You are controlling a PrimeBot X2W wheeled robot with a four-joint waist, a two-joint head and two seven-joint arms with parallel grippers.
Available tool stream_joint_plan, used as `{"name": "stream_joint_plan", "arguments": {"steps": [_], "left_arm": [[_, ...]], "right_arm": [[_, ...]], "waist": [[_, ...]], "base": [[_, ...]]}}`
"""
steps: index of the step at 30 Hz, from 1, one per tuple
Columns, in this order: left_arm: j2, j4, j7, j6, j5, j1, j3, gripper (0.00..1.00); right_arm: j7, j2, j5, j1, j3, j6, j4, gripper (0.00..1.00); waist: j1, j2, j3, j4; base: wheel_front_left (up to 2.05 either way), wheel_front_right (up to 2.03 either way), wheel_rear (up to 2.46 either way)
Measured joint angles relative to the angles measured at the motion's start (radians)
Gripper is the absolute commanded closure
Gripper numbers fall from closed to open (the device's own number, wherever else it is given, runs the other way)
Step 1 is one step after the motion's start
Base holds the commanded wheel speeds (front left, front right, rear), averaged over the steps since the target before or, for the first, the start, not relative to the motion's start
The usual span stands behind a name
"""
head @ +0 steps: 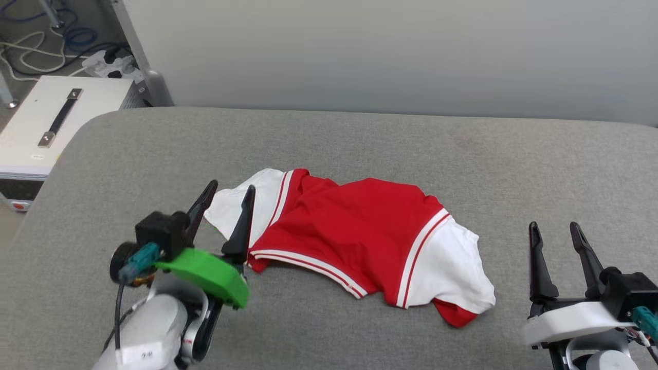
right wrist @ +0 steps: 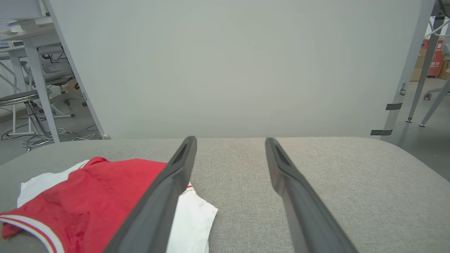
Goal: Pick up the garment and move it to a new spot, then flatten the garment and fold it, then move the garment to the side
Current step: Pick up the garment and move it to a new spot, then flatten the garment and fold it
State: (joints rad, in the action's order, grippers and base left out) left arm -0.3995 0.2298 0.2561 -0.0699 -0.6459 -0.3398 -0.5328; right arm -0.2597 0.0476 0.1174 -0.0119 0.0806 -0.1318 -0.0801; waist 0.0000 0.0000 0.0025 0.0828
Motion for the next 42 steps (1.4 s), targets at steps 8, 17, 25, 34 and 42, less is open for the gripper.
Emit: {"name": "stream_joint_plan", "arguments": {"steps": [8,17,25,34,42], "left_arm": [[0.134,-0.153,0.000,0.058,0.190,0.269,0.236,0.00],[0.224,-0.136,0.000,0.140,0.292,0.301,0.352,0.00],[0.266,-0.109,0.000,0.176,0.332,0.301,0.403,0.00],[0.301,-0.091,0.000,0.192,0.356,0.296,0.409,0.00],[0.312,-0.081,0.000,0.194,0.363,0.261,0.399,0.00]], "right_arm": [[0.000,0.000,0.000,0.018,-0.013,0.000,-0.001,0.00],[0.000,0.000,0.000,0.029,-0.017,0.000,-0.003,0.00],[0.093,0.001,-0.022,0.027,-0.093,0.000,-0.090,0.00],[0.528,0.049,-0.014,-0.053,-0.190,0.000,-0.097,0.00],[0.816,0.104,-0.018,-0.097,-0.193,0.000,-0.106,0.00]], "waist": [[0.0000,0.0000,-0.014,0.009],[0.0000,0.0000,-0.009,0.006],[0.0000,0.0000,0.011,0.012],[0.0000,0.0000,0.050,0.045],[0.0000,0.0000,0.091,0.097]], "base": [[0.00,0.00,0.00],[0.00,0.00,0.00],[0.00,0.00,0.00],[0.00,0.00,0.00],[0.00,0.00,0.00]]}}
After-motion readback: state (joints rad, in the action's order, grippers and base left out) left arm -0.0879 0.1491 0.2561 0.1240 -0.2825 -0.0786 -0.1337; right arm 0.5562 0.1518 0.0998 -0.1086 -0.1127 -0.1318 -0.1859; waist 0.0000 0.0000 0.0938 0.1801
